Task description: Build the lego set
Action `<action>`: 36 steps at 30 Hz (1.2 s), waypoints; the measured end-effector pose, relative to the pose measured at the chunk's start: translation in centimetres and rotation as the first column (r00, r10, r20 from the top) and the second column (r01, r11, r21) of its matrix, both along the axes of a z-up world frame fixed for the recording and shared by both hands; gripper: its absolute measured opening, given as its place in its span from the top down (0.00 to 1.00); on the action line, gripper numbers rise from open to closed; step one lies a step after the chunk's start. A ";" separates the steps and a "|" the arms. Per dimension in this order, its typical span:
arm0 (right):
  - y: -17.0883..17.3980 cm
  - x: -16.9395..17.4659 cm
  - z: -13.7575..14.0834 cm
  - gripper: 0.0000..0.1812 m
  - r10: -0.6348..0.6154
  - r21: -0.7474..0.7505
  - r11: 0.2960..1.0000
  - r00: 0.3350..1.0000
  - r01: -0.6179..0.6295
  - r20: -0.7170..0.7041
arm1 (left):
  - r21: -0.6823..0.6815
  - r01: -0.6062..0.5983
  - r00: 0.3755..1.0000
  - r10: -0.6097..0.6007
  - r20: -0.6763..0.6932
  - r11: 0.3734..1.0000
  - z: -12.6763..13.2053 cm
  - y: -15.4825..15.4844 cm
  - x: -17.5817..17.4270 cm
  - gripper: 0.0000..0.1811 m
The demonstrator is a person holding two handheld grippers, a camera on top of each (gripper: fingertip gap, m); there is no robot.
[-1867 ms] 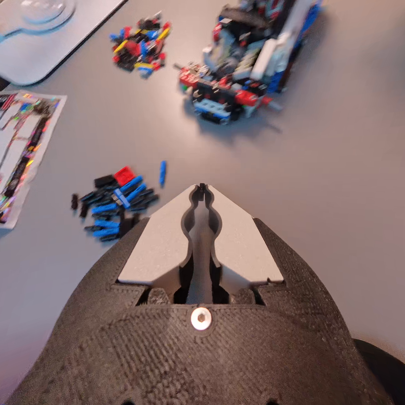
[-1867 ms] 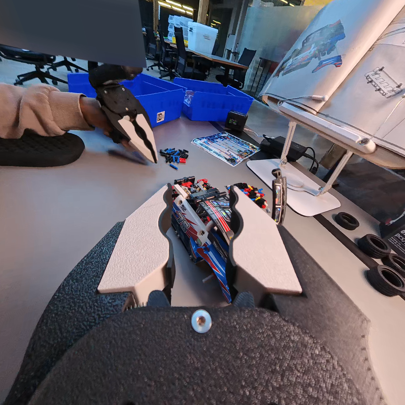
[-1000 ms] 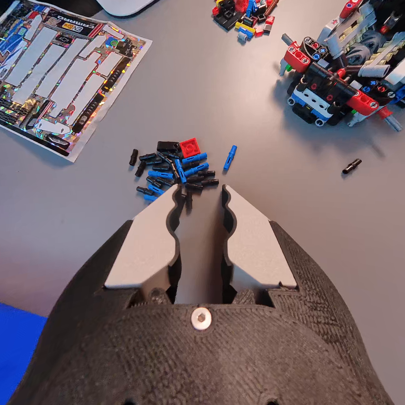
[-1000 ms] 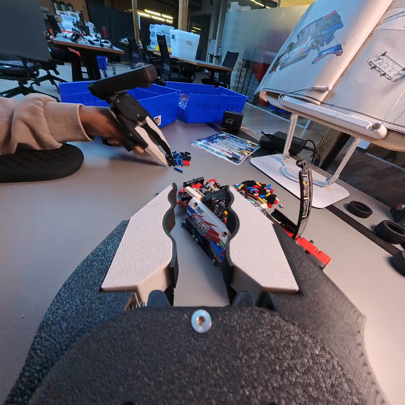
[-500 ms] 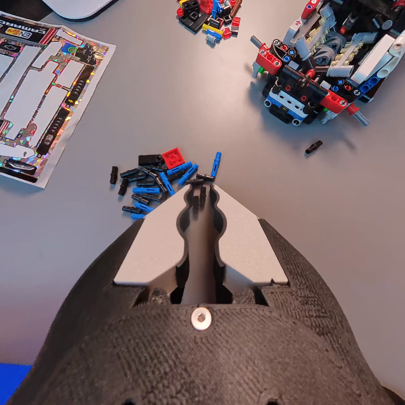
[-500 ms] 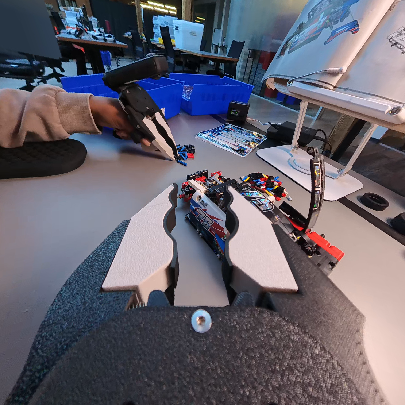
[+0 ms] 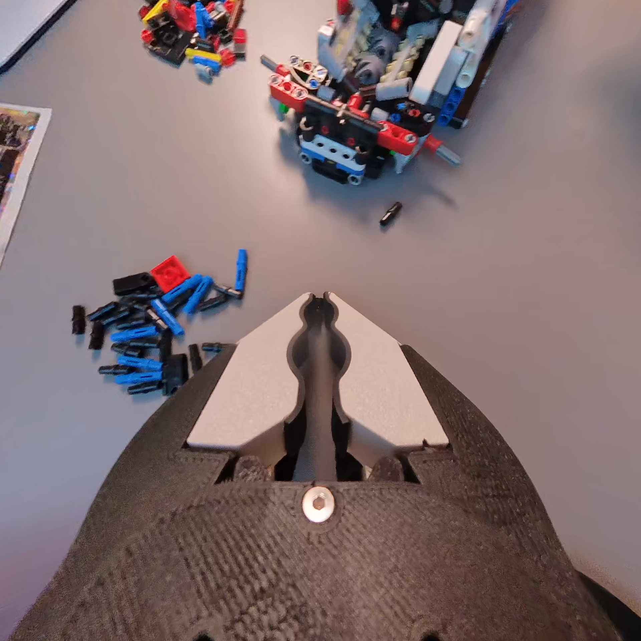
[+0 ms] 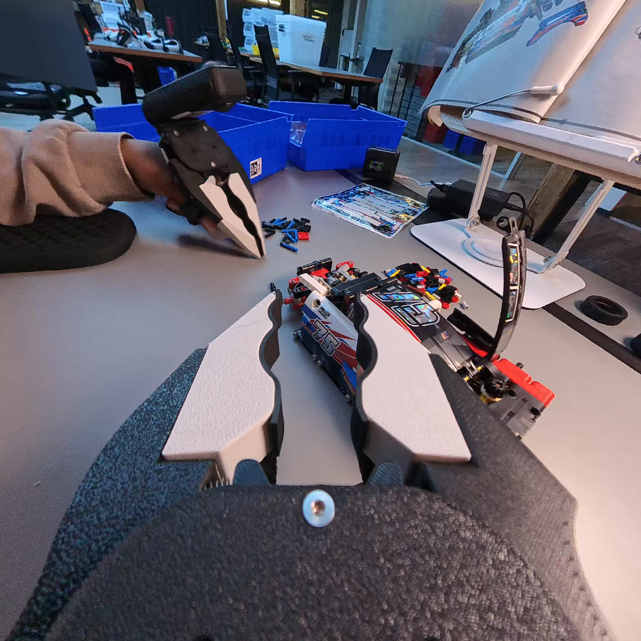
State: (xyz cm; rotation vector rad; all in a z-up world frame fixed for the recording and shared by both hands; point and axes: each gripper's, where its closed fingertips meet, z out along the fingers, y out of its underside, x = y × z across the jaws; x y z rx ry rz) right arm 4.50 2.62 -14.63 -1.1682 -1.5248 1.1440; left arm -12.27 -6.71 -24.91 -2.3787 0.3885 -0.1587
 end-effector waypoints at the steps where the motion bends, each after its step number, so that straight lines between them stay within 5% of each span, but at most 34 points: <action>1: 0.0 0.0 0.0 0.79 0.001 -0.002 1.000 1.000 -0.001 0.000 | 0.005 0.030 1.000 -0.030 -0.003 1.000 0.0 0.0 1.0 0.99; 10: -0.1 0.1 -0.1 0.79 0.008 -0.002 1.000 1.000 -0.008 0.002 | 0.060 0.253 0.965 -0.248 -0.086 0.966 0.1 1.6 8.5 0.98; 12: -0.1 0.2 -0.1 0.79 0.007 -0.002 1.000 1.000 -0.007 0.002 | 0.074 0.293 0.954 -0.286 -0.090 0.953 0.3 1.6 9.3 0.91; 18: 0.0 0.2 -0.2 0.79 0.012 -0.009 1.000 1.000 -0.012 0.004 | 0.133 0.312 0.950 -0.312 -0.021 0.941 2.3 0.7 9.1 0.77; 24: -0.4 0.0 -0.6 0.79 0.029 -0.016 0.999 0.999 -0.029 0.015 | 0.075 0.260 0.962 -0.265 0.061 0.963 1.2 1.2 6.6 0.68; 36: -0.3 0.0 -0.9 0.79 0.028 -0.012 1.000 0.999 -0.028 0.027 | -0.024 0.370 0.929 -0.370 0.014 0.929 0.0 2.0 8.8 0.92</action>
